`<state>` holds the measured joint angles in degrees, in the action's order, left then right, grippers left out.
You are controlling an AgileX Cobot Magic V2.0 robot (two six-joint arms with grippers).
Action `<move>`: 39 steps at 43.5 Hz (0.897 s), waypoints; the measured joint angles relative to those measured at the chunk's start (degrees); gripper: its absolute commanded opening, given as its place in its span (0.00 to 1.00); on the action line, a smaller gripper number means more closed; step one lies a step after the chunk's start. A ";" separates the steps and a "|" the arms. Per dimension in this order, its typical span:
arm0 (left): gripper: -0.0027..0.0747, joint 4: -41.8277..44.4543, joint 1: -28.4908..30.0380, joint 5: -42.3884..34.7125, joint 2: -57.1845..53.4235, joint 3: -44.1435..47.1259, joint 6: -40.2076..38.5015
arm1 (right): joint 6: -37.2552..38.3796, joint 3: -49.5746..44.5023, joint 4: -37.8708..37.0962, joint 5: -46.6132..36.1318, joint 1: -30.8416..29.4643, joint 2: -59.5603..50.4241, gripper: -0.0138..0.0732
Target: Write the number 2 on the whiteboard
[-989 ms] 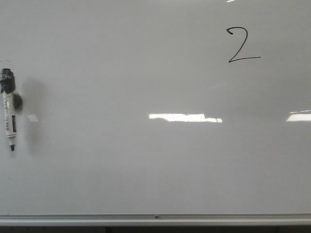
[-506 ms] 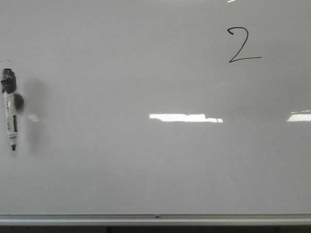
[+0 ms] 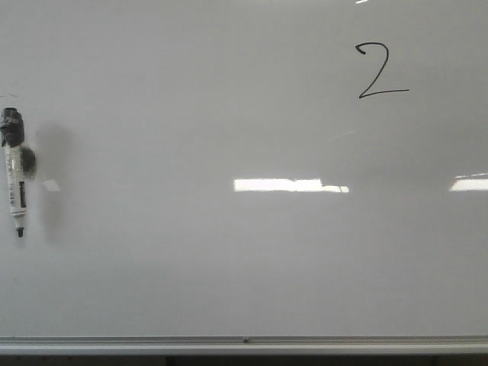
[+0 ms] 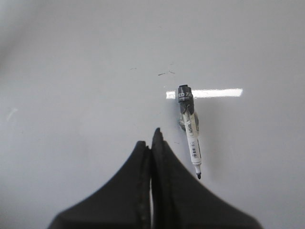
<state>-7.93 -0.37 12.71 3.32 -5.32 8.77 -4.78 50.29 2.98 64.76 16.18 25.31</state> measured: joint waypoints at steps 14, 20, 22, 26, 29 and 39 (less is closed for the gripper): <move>0.01 5.34 -2.51 -10.33 -3.68 5.71 -3.74 | 0.00 0.00 0.00 0.00 0.00 0.00 0.08; 0.01 5.34 -2.51 -11.43 -3.68 5.71 -3.87 | 0.00 0.00 0.00 0.00 0.00 0.00 0.08; 0.01 5.34 -2.51 -11.64 -3.68 5.71 -3.87 | 0.00 0.00 0.00 0.00 0.00 0.00 0.08; 0.01 5.46 -2.51 -11.87 -3.68 5.71 -3.87 | 0.00 0.00 0.00 0.00 0.00 0.00 0.08; 0.01 5.49 -2.51 -11.87 -3.68 5.71 -3.87 | 0.00 0.00 0.00 0.00 0.00 0.00 0.08; 0.01 5.49 -2.51 -11.95 -3.68 5.71 -3.87 | 0.00 0.00 0.00 0.00 0.00 0.00 0.08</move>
<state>-2.44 -2.88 0.76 -0.36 0.39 4.91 -4.78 50.29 2.98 64.76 16.18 25.31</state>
